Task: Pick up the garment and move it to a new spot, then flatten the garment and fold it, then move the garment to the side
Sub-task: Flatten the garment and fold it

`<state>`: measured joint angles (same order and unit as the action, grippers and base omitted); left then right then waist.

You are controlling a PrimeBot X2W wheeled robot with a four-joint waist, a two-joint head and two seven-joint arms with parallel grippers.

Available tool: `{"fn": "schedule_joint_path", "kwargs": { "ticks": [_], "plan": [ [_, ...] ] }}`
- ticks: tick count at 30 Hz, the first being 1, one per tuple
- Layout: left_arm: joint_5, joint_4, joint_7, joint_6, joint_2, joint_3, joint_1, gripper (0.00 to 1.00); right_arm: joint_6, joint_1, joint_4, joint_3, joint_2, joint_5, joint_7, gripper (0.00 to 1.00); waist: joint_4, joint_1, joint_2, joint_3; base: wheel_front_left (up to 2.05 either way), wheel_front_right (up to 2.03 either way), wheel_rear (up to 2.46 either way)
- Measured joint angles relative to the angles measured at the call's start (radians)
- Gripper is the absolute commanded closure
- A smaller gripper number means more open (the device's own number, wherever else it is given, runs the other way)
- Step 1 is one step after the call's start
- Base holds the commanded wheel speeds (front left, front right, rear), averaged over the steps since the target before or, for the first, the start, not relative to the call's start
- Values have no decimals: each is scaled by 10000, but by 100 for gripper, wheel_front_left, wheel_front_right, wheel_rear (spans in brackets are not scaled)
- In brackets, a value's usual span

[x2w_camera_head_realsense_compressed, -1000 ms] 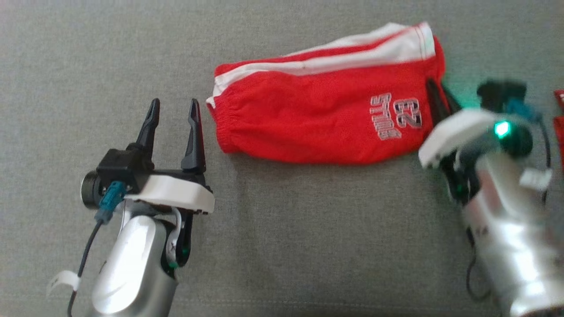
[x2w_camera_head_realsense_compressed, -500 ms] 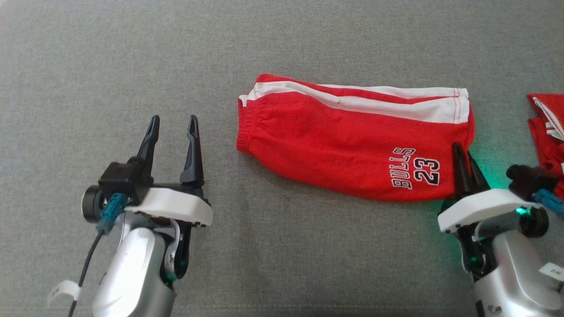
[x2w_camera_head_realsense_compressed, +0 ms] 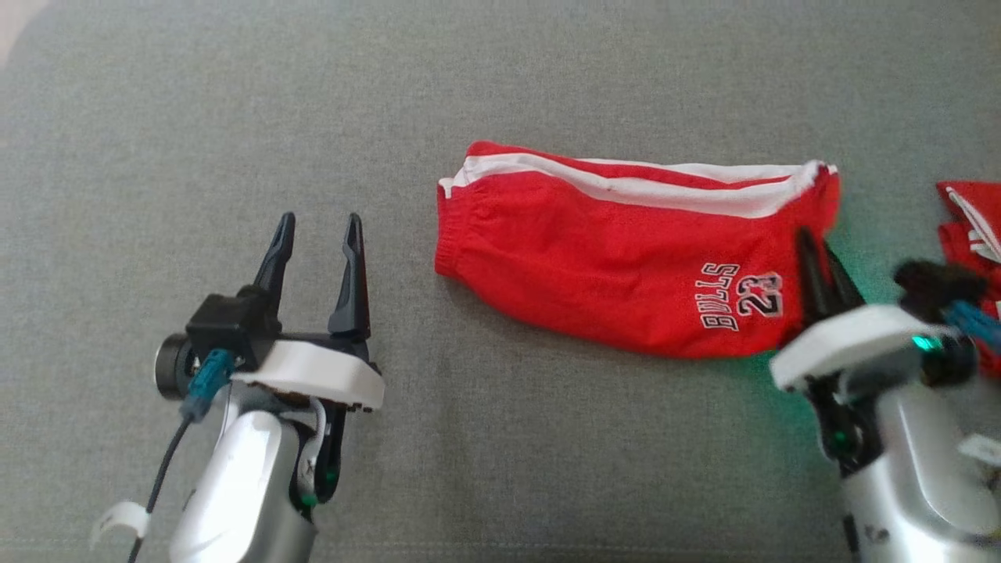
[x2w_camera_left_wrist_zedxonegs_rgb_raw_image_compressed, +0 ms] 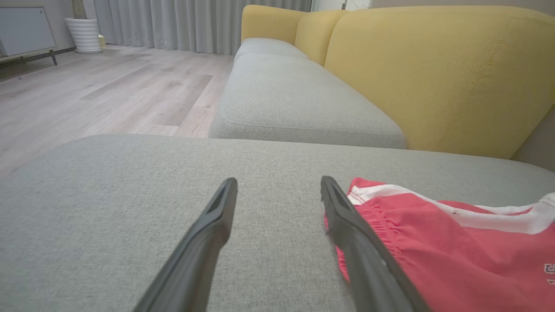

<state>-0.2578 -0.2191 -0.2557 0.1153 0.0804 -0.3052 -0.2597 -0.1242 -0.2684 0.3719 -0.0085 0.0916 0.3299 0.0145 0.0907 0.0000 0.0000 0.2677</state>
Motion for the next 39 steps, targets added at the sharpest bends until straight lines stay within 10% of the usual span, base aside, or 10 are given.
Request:
{"fn": "schedule_joint_path", "kwargs": {
  "ticks": [9,21,22,32,39],
  "plan": [
    [-8,-71,0,-15,-6,-63,159,0,0,-1763,-1289,3047,-209,472,1432,100,238,0,0,-454,0,0,0],
    [-94,-165,0,-21,-173,-332,241,0,0,-2995,1124,5634,-209,2740,886,100,1047,0,0,-302,0,0,0],
    [-94,-174,0,-21,-176,-332,240,0,0,-3204,1513,5852,-188,3083,608,0,1100,0,0,-242,0,0,0],
    [-90,-174,0,-8,-199,-276,240,0,0,-3783,1149,7018,-190,3754,-966,0,783,0,0,-203,0,0,0],
    [-86,-165,0,6,-178,-81,255,0,0,-3462,-27,5003,512,2389,-2194,0,356,0,0,-393,0,0,0]
  ]
}}
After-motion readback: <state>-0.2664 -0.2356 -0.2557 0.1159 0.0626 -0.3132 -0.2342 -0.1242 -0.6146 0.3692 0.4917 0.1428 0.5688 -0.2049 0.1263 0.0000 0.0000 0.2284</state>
